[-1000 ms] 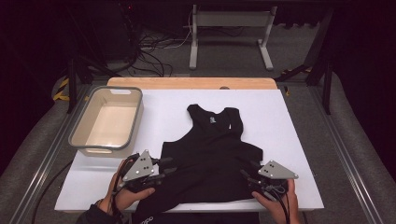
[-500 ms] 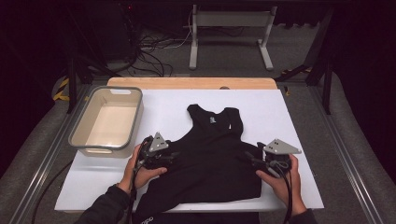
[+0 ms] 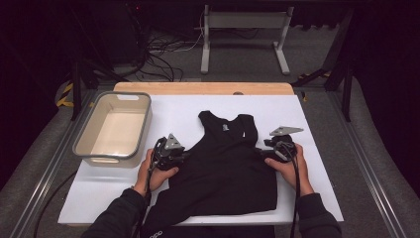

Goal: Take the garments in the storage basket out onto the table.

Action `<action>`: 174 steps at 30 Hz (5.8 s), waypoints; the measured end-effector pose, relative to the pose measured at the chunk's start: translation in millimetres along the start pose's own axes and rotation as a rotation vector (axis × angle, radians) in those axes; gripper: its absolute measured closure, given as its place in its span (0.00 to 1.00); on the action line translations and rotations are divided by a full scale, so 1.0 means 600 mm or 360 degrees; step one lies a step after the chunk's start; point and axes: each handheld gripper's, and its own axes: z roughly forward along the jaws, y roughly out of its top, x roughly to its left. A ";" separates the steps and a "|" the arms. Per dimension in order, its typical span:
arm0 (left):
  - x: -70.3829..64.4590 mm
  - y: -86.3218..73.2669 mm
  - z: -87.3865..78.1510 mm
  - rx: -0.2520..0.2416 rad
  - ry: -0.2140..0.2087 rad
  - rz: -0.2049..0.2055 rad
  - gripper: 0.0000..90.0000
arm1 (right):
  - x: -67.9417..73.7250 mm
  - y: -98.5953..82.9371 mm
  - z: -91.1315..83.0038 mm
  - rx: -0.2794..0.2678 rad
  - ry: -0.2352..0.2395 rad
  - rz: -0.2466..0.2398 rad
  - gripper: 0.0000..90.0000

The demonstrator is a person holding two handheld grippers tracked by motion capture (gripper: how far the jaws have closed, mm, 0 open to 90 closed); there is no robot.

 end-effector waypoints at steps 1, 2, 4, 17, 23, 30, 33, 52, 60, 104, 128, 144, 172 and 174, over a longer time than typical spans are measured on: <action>0.000 0.000 0.000 -0.0001 -0.0002 0.0007 0.81 | 0.005 -0.001 0.004 0.0034 0.0008 -0.0015 0.44; 0.001 0.000 0.000 0.0001 -0.0005 0.0006 0.84 | 0.008 -0.002 0.008 0.0052 0.0036 -0.0029 0.44; -0.001 0.001 -0.001 0.0008 -0.0002 0.0013 0.87 | 0.018 -0.007 0.013 0.0089 0.0045 -0.0079 0.43; 0.001 0.014 0.003 0.0021 0.0040 0.0012 0.96 | 0.023 -0.006 -0.009 0.0037 -0.0070 -0.0096 0.94; 0.012 0.054 0.013 -0.0007 0.0165 -0.0053 0.97 | 0.000 0.018 -0.036 -0.0114 -0.0305 -0.0100 0.94; 0.060 0.120 0.014 -0.0034 0.0313 -0.0064 0.97 | -0.032 0.067 -0.037 -0.0249 -0.0388 -0.0035 0.94; 0.084 0.142 0.015 -0.0043 0.0358 -0.0086 0.97 | -0.037 0.089 -0.030 -0.0284 -0.0427 -0.0047 0.94; 0.065 0.162 -0.016 -0.0195 0.0328 -0.0092 0.65 | -0.007 0.097 -0.045 -0.0428 -0.0371 -0.0034 0.56; -0.031 0.083 -0.092 -0.0328 0.0098 0.0127 0.55 | 0.045 0.011 -0.092 -0.0444 -0.0176 -0.0083 0.59; -0.145 -0.050 -0.202 -0.0372 -0.0362 0.0442 1.00 | 0.177 -0.109 -0.190 -0.0418 -0.0103 -0.0460 0.95; -0.148 -0.078 -0.109 -0.0061 -0.0338 0.0289 0.56 | 0.092 -0.037 -0.071 -0.0213 -0.0397 -0.0270 0.62; -0.141 -0.086 -0.090 -0.0039 -0.0478 0.0240 0.88 | 0.056 -0.067 -0.053 -0.0110 -0.0278 -0.0139 0.68; -0.145 -0.074 -0.085 0.0000 -0.0484 0.0335 0.92 | 0.095 -0.089 -0.065 -0.0154 -0.0084 -0.0073 0.57; -0.144 -0.076 -0.084 -0.0018 -0.0495 0.0316 0.92 | 0.092 -0.088 -0.052 -0.0105 -0.0072 -0.0057 0.61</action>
